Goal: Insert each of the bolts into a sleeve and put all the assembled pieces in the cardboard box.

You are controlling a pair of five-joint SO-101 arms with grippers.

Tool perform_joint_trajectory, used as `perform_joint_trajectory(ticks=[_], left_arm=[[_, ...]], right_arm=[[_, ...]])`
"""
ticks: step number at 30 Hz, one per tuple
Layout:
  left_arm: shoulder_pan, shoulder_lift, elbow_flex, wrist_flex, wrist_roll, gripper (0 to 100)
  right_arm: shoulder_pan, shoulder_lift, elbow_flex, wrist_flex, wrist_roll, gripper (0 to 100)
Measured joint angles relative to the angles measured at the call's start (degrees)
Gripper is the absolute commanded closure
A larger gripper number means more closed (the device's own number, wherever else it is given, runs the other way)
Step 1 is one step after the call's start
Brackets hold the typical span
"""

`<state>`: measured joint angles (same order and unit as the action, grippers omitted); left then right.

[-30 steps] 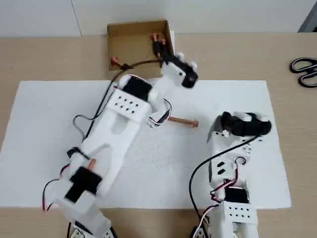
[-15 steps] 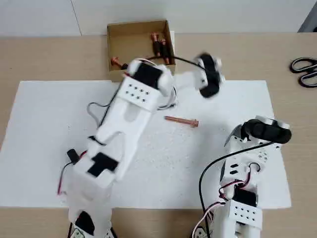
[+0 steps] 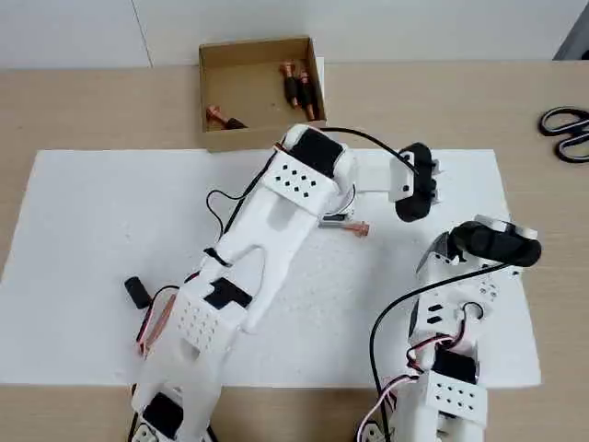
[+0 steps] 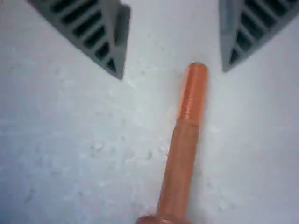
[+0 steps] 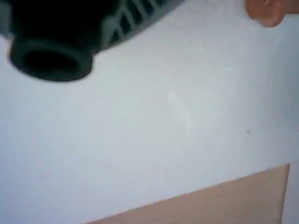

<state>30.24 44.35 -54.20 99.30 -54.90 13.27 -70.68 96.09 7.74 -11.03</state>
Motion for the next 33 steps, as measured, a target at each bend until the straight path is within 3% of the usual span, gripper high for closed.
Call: perform_joint_trajectory(ticks=[10, 18, 33], left_arm=[[1.4, 6.9, -0.4, 0.0, -1.1, 86], [2.0, 8.3, -0.4, -6.2, -1.3, 86], [2.1, 13.3, -2.0, -10.2, -1.3, 86]], right_arm=[[0.0, 0.0, 0.0, 0.0, 0.0, 99.5], [0.0, 0.0, 0.0, 0.0, 0.0, 99.5], [0.0, 0.0, 0.0, 0.0, 0.0, 99.5]])
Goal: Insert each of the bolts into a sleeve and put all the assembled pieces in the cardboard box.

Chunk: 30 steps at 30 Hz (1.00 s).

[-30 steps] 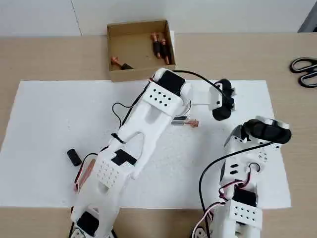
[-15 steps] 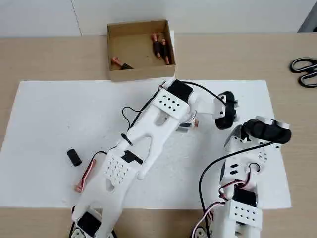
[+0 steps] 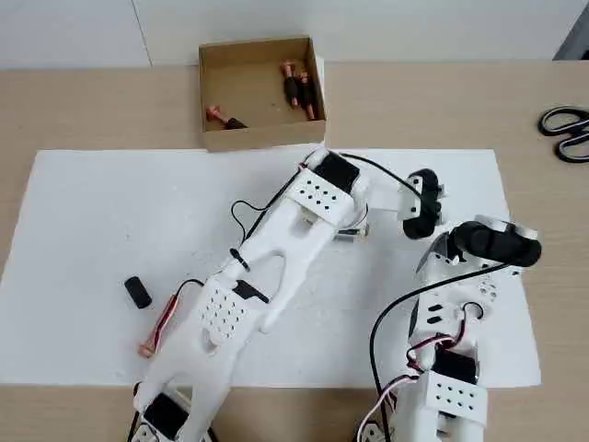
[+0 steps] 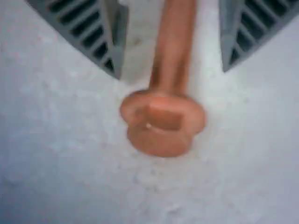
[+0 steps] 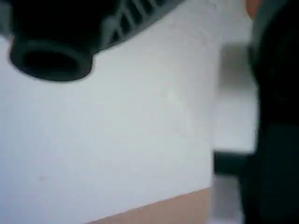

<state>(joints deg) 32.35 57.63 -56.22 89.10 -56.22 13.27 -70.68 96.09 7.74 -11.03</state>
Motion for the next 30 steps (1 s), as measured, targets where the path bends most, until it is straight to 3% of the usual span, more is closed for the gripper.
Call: perform_joint_trajectory(ticks=[8, 12, 23, 30], left_arm=[[0.0, 1.8, -0.9, -1.5, -0.3, 87], [0.1, 1.8, -0.8, -1.9, -0.3, 100], [-1.7, 2.5, -2.9, -0.8, 0.0, 99], [-10.8, 0.0, -21.1, 6.8, 12.0, 99]], right_arm=[[0.0, 0.0, 0.0, 0.0, 0.0, 99.5], [0.0, 0.0, 0.0, 0.0, 0.0, 99.5], [0.0, 0.0, 0.0, 0.0, 0.0, 99.5], [-0.7, 0.0, 0.0, 0.0, 0.0, 99.5]])
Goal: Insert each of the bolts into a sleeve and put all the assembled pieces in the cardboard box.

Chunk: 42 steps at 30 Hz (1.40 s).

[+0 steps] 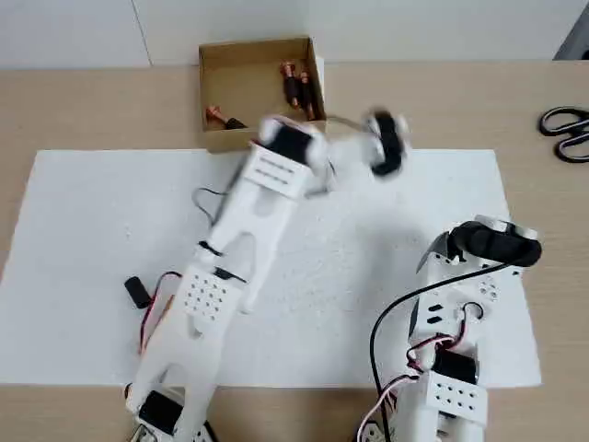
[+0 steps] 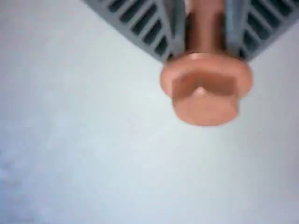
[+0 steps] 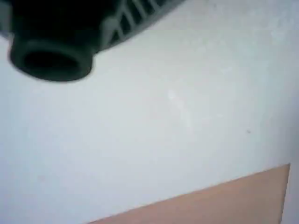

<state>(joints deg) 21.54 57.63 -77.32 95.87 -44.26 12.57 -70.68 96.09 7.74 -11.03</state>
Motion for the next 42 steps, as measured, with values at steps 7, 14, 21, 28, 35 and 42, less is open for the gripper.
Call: perform_joint_trajectory(ticks=[7, 14, 21, 28, 35, 42], left_arm=[[-4.5, -13.5, -7.9, 3.5, 21.5, 99], [-6.1, -32.5, -0.3, 3.5, 38.2, 99], [-6.8, -58.2, 22.4, 3.5, 45.2, 99], [-2.6, -84.2, 59.6, 3.3, 57.3, 99], [-3.1, -97.0, 95.9, -18.2, 57.6, 99], [-3.7, -112.4, 126.2, -57.8, 57.6, 99]], right_arm=[[-13.3, 0.0, 0.0, 0.0, 5.2, 99.5], [-25.7, 0.0, -0.4, -1.3, 10.0, 99.5], [-31.9, 0.0, -0.4, -1.3, 11.3, 99.5], [-39.5, 0.0, -0.4, -1.3, 20.1, 99.5], [-44.0, 0.0, -0.4, -1.3, 28.6, 99.5], [-43.3, 0.0, -0.4, -6.4, 28.8, 99.4]])
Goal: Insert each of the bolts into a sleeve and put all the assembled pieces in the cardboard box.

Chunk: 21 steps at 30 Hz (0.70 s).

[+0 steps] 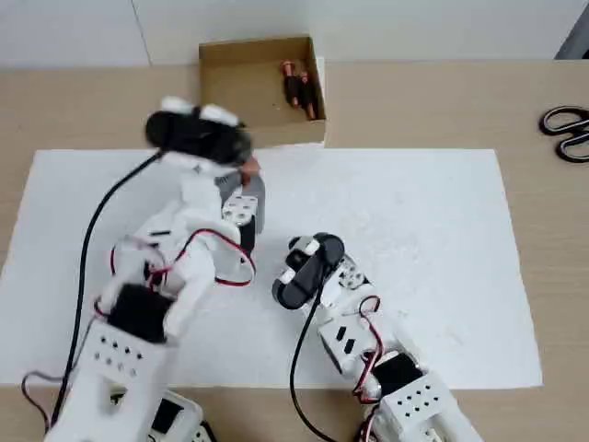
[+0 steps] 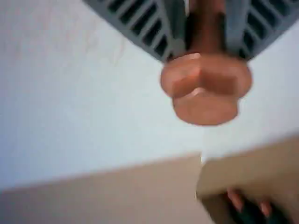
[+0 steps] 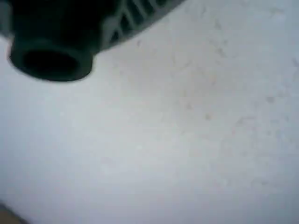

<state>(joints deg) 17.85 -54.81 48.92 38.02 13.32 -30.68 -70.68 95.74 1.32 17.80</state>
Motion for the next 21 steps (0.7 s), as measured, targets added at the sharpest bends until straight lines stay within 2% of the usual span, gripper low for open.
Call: perform_joint_trajectory(ticks=[4, 7, 10, 12, 17, 21], left_arm=[[0.2, -11.5, 15.6, -22.2, -0.9, 99], [0.4, -17.4, 23.6, -31.2, -0.5, 99], [1.8, -18.5, 25.9, -33.6, 1.8, 99], [2.6, -18.7, 25.8, -34.2, 4.2, 99], [5.9, -18.0, 22.7, -34.3, 10.2, 99], [9.2, -11.9, 18.9, -34.7, 11.5, 99]], right_arm=[[2.5, -0.1, 0.4, -9.3, -1.1, 99.4], [2.3, -0.2, 0.4, -11.0, -8.5, 99.4], [2.9, -0.2, 0.4, -11.0, -17.8, 99.4], [2.6, -0.2, 0.4, -11.0, -20.7, 99.4], [2.6, -0.2, 0.4, -11.0, -22.4, 99.4], [2.5, -0.2, 0.4, -11.0, -22.4, 99.4]])
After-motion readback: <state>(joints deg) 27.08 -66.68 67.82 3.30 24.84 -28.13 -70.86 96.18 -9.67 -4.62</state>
